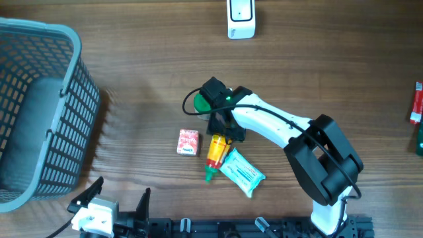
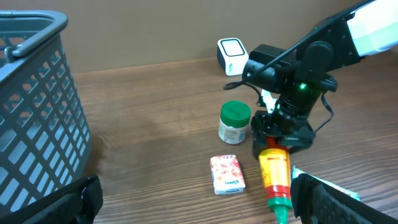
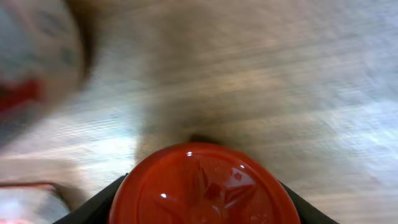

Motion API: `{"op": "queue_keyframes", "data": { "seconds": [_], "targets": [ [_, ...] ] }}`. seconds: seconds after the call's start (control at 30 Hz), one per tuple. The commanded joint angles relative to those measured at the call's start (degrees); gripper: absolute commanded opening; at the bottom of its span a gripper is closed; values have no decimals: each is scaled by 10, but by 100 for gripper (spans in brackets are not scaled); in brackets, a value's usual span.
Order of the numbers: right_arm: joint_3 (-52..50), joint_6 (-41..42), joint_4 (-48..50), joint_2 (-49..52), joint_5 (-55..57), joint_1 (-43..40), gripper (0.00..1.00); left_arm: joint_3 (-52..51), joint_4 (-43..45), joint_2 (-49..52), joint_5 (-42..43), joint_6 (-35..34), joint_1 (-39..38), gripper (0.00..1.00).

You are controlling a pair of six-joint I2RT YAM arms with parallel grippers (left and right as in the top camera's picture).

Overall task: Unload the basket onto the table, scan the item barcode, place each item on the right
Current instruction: 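Reach the right gripper back to the red-capped sauce bottle, then grasp the red-capped sauce bottle with the right gripper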

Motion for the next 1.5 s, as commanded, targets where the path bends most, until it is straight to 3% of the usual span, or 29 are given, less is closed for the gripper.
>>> {"op": "queue_keyframes", "data": {
  "seconds": [0.0,0.17,0.27,0.4,0.43,0.47,0.57,0.6,0.7,0.93,1.07,1.27,1.37,1.47],
  "targets": [
    [50,5,-63,-3,14,-5,53,0,1,-5,-1,-3,-3,100],
    [81,90,-132,-87,14,-24,53,0,2,-5,-1,-3,-3,100],
    [81,226,-195,-116,-4,-68,58,0,2,-5,-1,-3,-3,100],
    [79,223,-222,-116,-92,-106,57,0,2,-5,-1,-3,-3,100],
    [79,223,-241,-116,-146,-111,73,0,2,-5,-1,-3,-3,100],
    [79,223,-246,-116,-171,-113,74,0,2,-5,-1,-3,-3,100],
    [79,227,-247,-116,-231,-126,53,0,2,-5,-1,-3,-3,100],
    [79,229,-248,-116,-229,-131,53,0,2,-5,-1,-3,-3,100],
    [79,226,-242,-116,-132,-136,100,0,2,-5,-1,-3,-3,100],
    [37,238,-164,-114,-149,-129,100,0,2,-5,-1,-3,-3,100],
    [-17,197,-106,-113,-141,-119,100,0,2,-5,-1,-3,-3,100],
    [-65,255,-38,-85,-100,-80,99,0,2,-5,-1,-3,-3,100],
    [-66,255,-33,-42,-103,-80,92,0,2,-5,-1,-3,-3,100],
    [-67,250,-59,-41,-91,-81,91,0,2,-5,-1,-3,-3,100]
  ]
}}
